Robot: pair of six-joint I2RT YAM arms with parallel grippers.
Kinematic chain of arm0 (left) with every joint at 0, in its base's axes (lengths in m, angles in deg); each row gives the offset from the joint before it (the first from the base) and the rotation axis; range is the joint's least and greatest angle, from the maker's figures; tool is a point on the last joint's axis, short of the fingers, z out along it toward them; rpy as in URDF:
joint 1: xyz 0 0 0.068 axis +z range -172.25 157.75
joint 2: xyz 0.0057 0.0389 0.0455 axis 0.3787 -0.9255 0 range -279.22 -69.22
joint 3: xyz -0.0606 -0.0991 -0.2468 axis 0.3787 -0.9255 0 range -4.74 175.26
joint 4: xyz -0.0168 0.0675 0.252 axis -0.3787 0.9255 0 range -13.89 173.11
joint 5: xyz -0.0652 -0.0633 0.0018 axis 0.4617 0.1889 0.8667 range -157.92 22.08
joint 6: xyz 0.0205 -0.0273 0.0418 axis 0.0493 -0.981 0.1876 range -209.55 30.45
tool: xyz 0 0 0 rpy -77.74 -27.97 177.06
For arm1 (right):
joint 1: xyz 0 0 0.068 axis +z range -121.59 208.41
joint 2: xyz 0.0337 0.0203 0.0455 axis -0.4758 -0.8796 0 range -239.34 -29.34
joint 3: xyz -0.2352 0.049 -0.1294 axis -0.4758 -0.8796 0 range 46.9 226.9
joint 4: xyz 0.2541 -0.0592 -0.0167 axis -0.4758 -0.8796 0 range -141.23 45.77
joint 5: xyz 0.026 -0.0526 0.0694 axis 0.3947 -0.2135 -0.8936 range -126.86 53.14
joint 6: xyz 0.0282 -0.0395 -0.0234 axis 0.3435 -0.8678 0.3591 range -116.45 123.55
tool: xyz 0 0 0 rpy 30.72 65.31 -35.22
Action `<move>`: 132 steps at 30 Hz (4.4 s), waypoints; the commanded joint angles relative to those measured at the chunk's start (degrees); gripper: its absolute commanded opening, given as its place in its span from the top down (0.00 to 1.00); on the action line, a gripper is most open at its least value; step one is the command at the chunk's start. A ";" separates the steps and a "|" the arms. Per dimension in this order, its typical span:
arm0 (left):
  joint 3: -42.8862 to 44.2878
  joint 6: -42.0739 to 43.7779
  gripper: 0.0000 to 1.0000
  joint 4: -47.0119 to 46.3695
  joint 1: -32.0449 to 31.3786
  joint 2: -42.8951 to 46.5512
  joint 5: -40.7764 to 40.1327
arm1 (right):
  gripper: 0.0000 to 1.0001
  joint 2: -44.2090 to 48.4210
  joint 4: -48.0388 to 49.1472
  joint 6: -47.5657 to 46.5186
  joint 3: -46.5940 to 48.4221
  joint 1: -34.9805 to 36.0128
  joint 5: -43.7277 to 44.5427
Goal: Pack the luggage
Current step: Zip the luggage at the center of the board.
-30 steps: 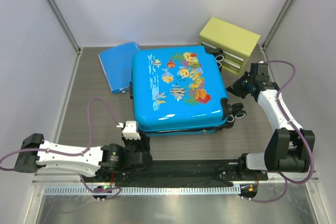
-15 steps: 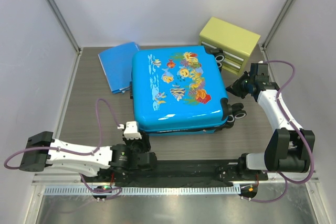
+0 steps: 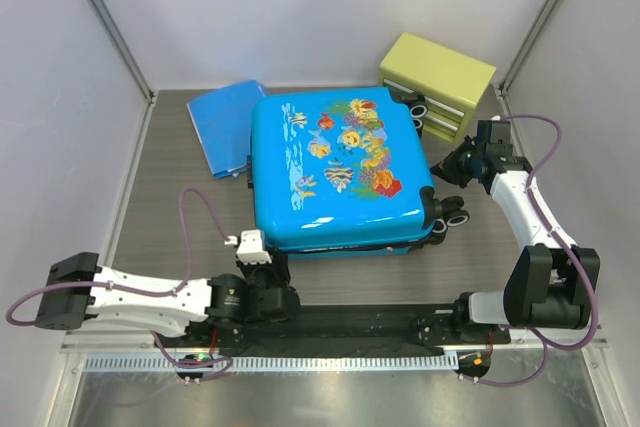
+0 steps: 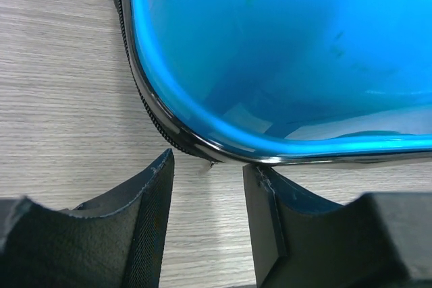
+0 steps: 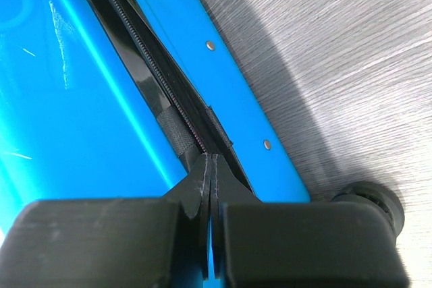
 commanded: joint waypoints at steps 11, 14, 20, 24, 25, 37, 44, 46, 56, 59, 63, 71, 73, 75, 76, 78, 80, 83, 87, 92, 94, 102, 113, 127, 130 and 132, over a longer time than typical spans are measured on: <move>-1.15 5.64 1.00 -3.91 3.75 5.18 -4.80 | 0.99 2.00 0.43 -1.28 1.33 -0.49 -0.48; -1.06 6.35 1.00 -2.77 3.92 6.41 -4.80 | 0.99 2.17 0.52 -1.28 0.97 -0.41 -0.21; -1.23 5.30 1.00 1.70 4.01 8.51 -4.10 | 0.99 2.35 0.34 -1.37 0.62 -0.75 1.19; -1.41 1.35 1.00 7.51 3.92 10.89 -4.45 | 0.99 2.17 0.26 -1.28 0.80 -1.19 1.54; -1.50 0.82 1.00 8.65 3.92 11.50 -4.54 | 0.99 2.17 0.26 -1.28 0.71 -1.28 1.72; -3.25 -2.44 1.00 15.87 4.10 18.45 -5.50 | 0.99 1.38 0.34 -1.37 0.89 -3.48 1.63; -3.61 6.70 1.00 8.14 4.10 16.52 -2.34 | 0.99 1.64 0.08 -2.76 1.58 -3.92 0.31; -3.43 6.79 1.00 7.96 4.19 15.29 -1.38 | 0.99 2.17 -1.84 -4.70 2.64 -3.92 0.40; -3.08 13.20 1.00 3.48 4.19 15.55 2.84 | 0.58 4.89 -19.51 -13.59 13.97 -7.17 0.04; -2.82 14.34 1.00 3.30 4.19 15.73 4.60 | 0.53 6.74 -22.24 -9.99 14.68 -7.17 -1.00; -3.43 16.10 1.00 2.42 4.19 16.51 6.80 | 0.41 11.91 -26.61 -7.70 15.38 -7.00 1.09; -4.57 18.30 1.00 1.10 4.19 18.45 8.29 | 0.34 15.26 -40.07 -11.75 13.55 -6.91 6.46; -4.92 18.56 1.00 0.58 4.19 18.98 8.47 | 0.33 17.37 -40.70 -10.95 11.97 -7.00 7.17; -5.19 18.83 1.00 0.23 4.19 19.33 8.56 | 0.30 18.34 -42.97 -6.05 11.70 -7.00 9.88; -5.19 18.83 1.00 0.23 4.19 19.16 8.47 | 0.30 19.39 -43.59 -4.20 11.26 -7.00 9.98; -5.01 18.92 1.00 0.22 4.19 19.07 8.47 | 0.30 20.63 -43.95 0.79 10.38 -7.00 7.61; -5.01 18.92 1.00 0.22 4.19 18.72 8.47 | 0.29 22.39 -43.60 3.80 9.06 -7.00 6.47; -4.92 18.92 1.00 0.14 4.19 18.45 8.56 | 0.25 22.83 -44.65 7.59 9.41 -6.91 6.38; -4.84 18.92 1.00 -0.21 4.19 17.84 8.65 | 0.24 22.04 -46.76 9.35 10.03 -5.94 7.60; -4.92 18.83 1.00 -0.65 4.19 17.40 8.82 | 0.24 23.88 -44.75 14.61 6.43 -4.01 6.46; -4.92 18.74 1.00 -0.74 4.19 17.05 8.91 | 0.24 24.59 -44.04 16.46 5.81 -2.17 7.95; -4.84 18.92 1.00 -0.83 4.19 17.04 8.91 | 0.24 21.25 -41.58 28.32 8.87 13.65 18.06; -5.01 18.92 1.00 -0.74 4.19 17.66 8.38 | 0.28 20.81 -42.72 30.27 5.11 14.89 22.11; -4.66 19.01 1.00 -0.66 4.19 16.69 8.39 | 0.99 17.21 -41.40 24.04 7.73 14.54 32.29; -4.40 17.87 1.00 0.74 4.19 16.78 7.94 | 0.99 15.98 -41.49 20.52 9.32 11.30 33.36; -4.22 16.72 1.00 1.45 4.28 16.34 7.33 | 0.99 14.75 -41.05 17.46 10.02 7.00 31.79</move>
